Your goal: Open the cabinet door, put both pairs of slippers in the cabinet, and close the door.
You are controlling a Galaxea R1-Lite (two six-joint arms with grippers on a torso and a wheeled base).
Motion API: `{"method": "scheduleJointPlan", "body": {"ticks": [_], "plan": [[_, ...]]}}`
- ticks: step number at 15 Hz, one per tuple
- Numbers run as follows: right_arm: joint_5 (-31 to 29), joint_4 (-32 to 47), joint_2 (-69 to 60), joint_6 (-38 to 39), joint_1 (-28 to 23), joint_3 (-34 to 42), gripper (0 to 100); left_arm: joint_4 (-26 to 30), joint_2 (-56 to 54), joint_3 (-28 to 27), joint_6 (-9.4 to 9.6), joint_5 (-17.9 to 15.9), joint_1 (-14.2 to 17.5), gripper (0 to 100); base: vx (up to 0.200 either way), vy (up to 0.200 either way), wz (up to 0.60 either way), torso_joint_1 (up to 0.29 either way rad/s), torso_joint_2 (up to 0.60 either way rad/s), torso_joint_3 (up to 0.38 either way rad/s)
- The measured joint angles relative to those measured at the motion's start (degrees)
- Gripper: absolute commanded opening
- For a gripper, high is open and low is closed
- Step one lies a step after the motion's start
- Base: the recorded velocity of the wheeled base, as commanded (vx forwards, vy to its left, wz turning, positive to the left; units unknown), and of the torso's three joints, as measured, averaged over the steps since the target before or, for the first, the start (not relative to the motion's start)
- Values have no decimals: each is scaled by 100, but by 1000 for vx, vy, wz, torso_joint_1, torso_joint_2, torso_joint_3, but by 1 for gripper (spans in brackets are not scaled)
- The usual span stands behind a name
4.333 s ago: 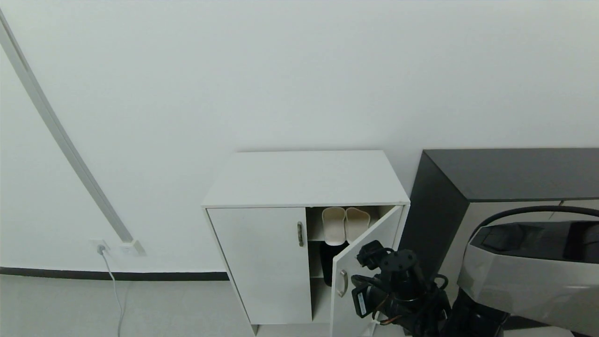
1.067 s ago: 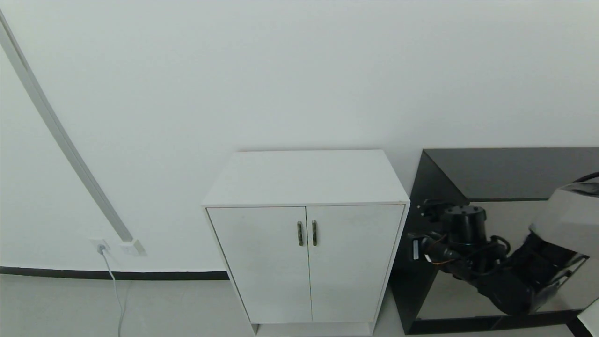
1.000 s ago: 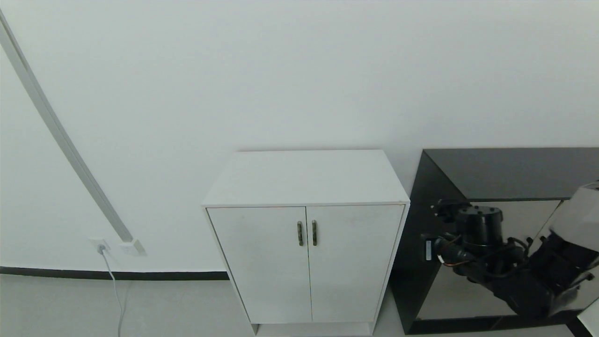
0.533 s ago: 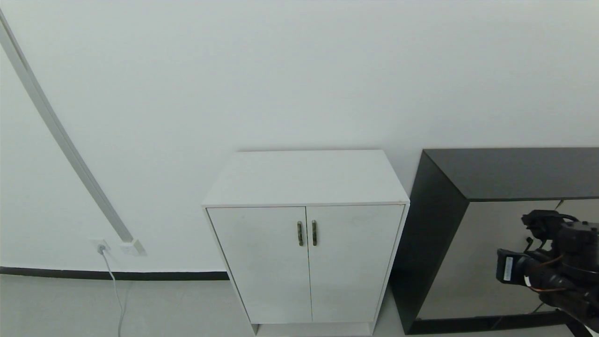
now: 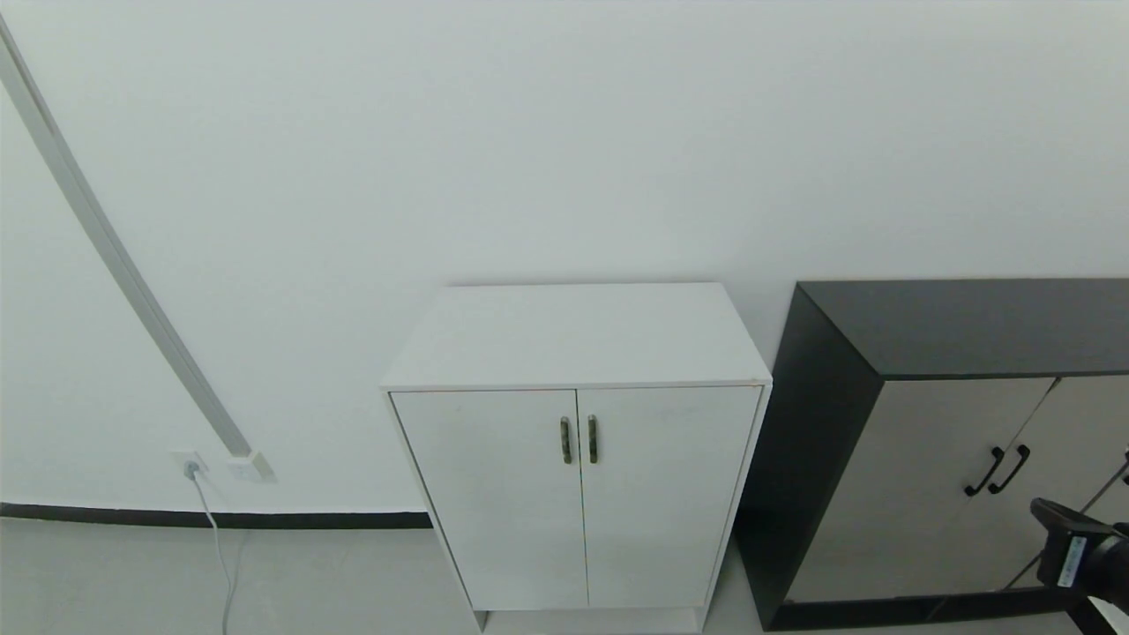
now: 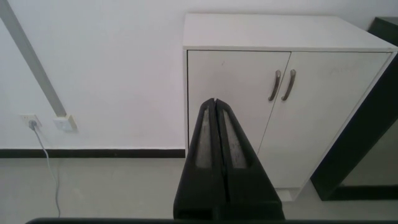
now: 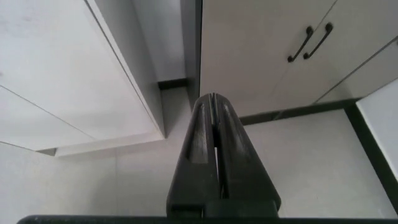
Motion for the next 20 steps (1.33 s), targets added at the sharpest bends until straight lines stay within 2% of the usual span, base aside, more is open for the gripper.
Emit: {"method": "scheduleJointPlan", "body": {"ticks": [3,6,12,14,18,20], "plan": [[112,496,-692,-9,6,117,0,0,0,0,-2,0,0,0,0,0,0,0,0,0],[356,1382,-1597,-154,11,135,0,0,0,0,-7,0,0,0,0,0,0,0,0,0],[1103,4245,-3766,-595,22,96,0,0,0,0,-7,-2,2,0,0,0,0,0,0,0],[1284,4965,-4347,-642,22,87,0,0,0,0,-7,0,2,0,0,0,0,0,0,0],[1330,5587,-5036,-651,256,117,0,0,0,0,-7,0,-1,0,0,0,0,0,0,0],[1336,5639,-5204,-631,364,98,0,2,0,0,-5,0,0,0,0,0,0,0,0,0]]}}
